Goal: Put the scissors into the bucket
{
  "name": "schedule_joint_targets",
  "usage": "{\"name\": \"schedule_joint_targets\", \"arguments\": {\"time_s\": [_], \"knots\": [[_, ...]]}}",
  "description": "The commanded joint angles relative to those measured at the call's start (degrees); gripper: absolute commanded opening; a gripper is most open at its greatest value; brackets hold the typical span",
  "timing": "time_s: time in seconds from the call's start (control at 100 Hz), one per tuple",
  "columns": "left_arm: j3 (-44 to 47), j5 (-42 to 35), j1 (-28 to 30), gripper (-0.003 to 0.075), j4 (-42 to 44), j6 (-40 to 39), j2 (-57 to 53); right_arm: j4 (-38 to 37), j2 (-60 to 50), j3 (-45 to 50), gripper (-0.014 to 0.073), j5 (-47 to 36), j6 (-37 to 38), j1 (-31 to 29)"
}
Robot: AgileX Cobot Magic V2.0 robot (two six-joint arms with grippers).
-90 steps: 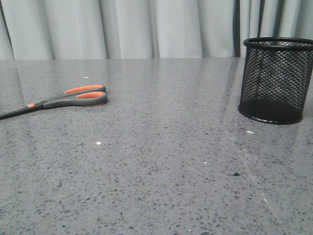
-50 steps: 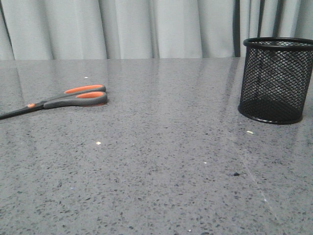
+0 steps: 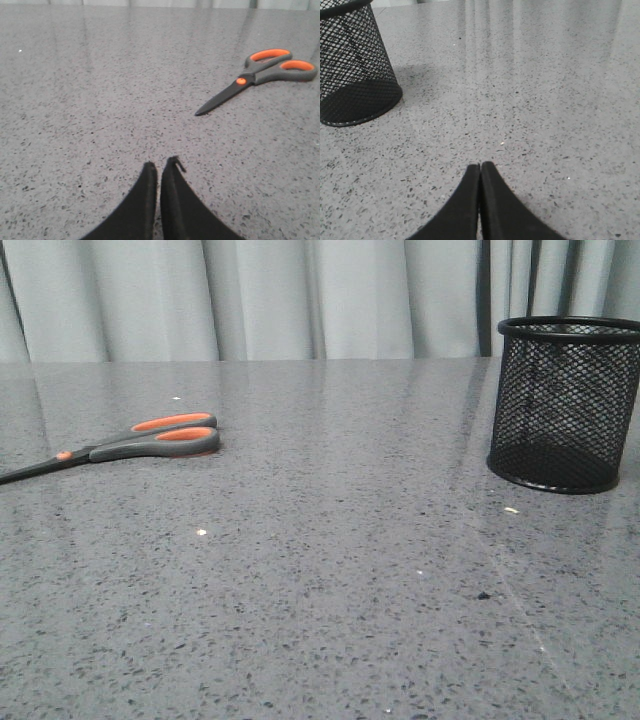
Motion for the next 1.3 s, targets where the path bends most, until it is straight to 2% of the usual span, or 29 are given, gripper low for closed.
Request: {"name": "schedule_joint_targets", "arguments": {"time_s": [0.0,0.17,0.27,0.34,0.44,0.56,0.7,0.78,0.84,0.94,1.09,1.18,1.29], "knots": [[2.4,-3.3,0.0,-0.0019,-0.5,-0.3,-1.5,-0.5,-1.2,0.3,-0.0047,-1.8,-0.2,-0.2],[2.4,-3.3,0.0,-0.0019,0.5,-0.3,-1.5,-0.6,-1.2,0.3,-0.0047,-5.1,-0.2,-0.2],[2.4,-6.6,0.0,-0.0019,-0.8,-0.3,-1.5,-0.6,-1.2,0.3,-0.0048,-9.1,-0.2,-0.2],[2.4,-10.4,0.0,-0.0019,-9.3,-0.3,-1.5,0.7,-1.2,0.3,-0.0047,-12.5,-0.2,-0.2],[2.3,-15.0,0.0,-0.0019,-30.3,-0.3,-1.5,9.2,-1.2,0.3,-0.0047,-17.9,-0.2,-0.2],[2.3,-17.2,0.0,-0.0019,-41.7,-0.3,-1.5,19.9,-1.2,0.3,-0.0047,-20.0,-0.2,-0.2],[2.2,-17.4,0.0,-0.0019,-43.5,-0.3,-1.5,27.9,-1.2,0.2,-0.0048,-22.8,-0.2,-0.2],[0.9,-16.7,0.0,-0.0019,-43.5,-0.1,-1.5,28.5,-1.2,-0.4,-0.0047,-26.4,-0.2,-0.2],[-1.0,-14.4,0.0,-0.0019,-41.9,0.9,-1.4,28.2,-1.1,-2.3,-0.0047,-25.0,-0.2,-0.2],[-6.5,-8.5,0.0,-0.0019,-34.9,5.5,0.6,23.3,1.2,-7.7,-0.0048,-18.4,-1.3,-0.2],[-15.5,-1.3,0.0,-0.0012,-27.7,12.9,8.7,9.1,9.7,-17.8,-0.0047,-5.8,-1.7,-0.2],[-20.5,1.2,0.0,0.0085,-27.7,19.2,16.1,6.0,16.0,-24.0,-0.0042,0.7,-1.7,-0.2],[-26.1,4.3,-1.1,0.0348,-27.7,27.8,26.0,6.2,22.5,-29.4,0.0011,6.9,-1.8,-0.2]]}}
